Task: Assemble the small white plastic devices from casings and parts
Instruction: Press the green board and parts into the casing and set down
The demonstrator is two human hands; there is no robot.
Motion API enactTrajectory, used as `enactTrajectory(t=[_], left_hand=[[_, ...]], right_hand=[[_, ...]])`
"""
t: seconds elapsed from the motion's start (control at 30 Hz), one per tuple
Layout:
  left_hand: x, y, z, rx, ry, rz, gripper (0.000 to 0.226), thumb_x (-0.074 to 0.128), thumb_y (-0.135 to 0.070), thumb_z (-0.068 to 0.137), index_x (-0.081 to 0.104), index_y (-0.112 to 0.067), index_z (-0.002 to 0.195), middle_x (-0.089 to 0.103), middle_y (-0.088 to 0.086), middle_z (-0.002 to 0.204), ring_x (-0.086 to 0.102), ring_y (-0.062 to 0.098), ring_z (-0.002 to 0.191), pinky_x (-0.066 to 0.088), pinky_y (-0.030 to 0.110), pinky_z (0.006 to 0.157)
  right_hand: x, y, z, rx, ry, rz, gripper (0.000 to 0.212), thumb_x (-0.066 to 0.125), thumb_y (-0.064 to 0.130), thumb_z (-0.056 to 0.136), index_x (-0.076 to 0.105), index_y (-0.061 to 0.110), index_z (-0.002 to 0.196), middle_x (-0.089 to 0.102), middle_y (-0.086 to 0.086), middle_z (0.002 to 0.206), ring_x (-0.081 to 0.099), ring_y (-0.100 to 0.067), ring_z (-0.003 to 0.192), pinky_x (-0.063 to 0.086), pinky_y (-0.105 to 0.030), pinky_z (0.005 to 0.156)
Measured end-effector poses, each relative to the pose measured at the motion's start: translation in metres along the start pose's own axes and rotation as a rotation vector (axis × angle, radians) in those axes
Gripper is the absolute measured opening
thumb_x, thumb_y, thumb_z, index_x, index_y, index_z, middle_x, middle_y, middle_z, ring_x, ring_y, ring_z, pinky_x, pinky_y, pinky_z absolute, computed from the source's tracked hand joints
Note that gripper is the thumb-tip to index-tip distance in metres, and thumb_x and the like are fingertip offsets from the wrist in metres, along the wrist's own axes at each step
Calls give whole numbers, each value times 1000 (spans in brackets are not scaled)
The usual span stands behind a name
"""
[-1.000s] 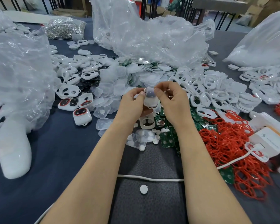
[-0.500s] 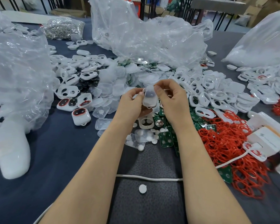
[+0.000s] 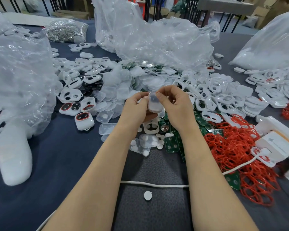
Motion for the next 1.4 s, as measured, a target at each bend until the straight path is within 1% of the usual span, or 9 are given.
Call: enactTrajectory(t=[0.17,0.47,0.67,0.77,0.9,1.0,1.13,1.3,1.4], left_hand=[[1,1,0,3,7,9,22,42,-13,101,63,-19,97,66,14,103,67,21,83,56,23,59],[2,1,0,15,20,-2,16,49,-19,100,62,-13,108,67,12,101,68,18,80,58,24,66],[2,1,1,75,78,6,21,64,-9,91,59,-11,111,72,3,82,71,9,77,57,21,69],[1,1,2,93,59,5,23,60,-3,92,57,-11,112,71,3,82,70,7,74,56,19,68],[0,1,2,160,29,69,19,59,-6,93,57,-21,104,72,0,83,70,5,74,56,19,69],[0,0,2,206,14,135,21,57,-4,93,58,-23,102,73,3,87,70,9,79,57,21,72],[0,0,2,230,11,196,21,56,-5,91,57,-26,96,72,10,90,68,18,82,58,34,76],[-2,-3,1,233,-15,161,13,57,-9,94,56,-22,95,70,4,84,68,10,76,57,22,64],[-9,-5,4,190,-102,88,12,58,-8,93,54,-19,94,66,4,88,66,13,77,55,18,58]], right_hand=[[1,-1,-2,-58,-103,-135,7,64,16,89,60,21,86,57,0,91,45,3,70,35,-11,69],[2,-4,-3,-69,-186,-194,2,64,16,89,63,16,87,56,-2,93,46,11,73,35,-7,69],[5,-4,-4,-80,-188,-182,2,65,14,88,66,15,88,57,-1,92,48,9,75,37,-7,70],[5,-2,-4,-67,-181,-160,8,65,15,89,68,15,97,54,1,93,49,9,76,38,-7,70],[7,-4,-5,27,-113,-99,25,60,17,91,51,18,115,54,2,94,51,-7,81,45,-20,74],[6,-3,-4,51,-95,-138,14,60,19,92,55,17,105,59,9,91,55,-5,84,47,-23,78],[4,-3,-3,83,-125,-57,6,63,19,89,60,14,89,58,12,78,53,-1,72,45,-20,70],[-1,1,-3,125,-70,-35,4,61,24,92,63,21,91,63,13,84,57,-1,77,45,-12,68],[-20,5,-1,143,-101,-157,9,60,27,93,65,22,97,61,14,86,55,3,79,41,-12,67]])
Point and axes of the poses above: each hand's wrist, its own z-axis towards the middle knuckle, its own x-axis out of the palm, y = z × x, the point moved 4 cm from there along z, towards the middle knuckle
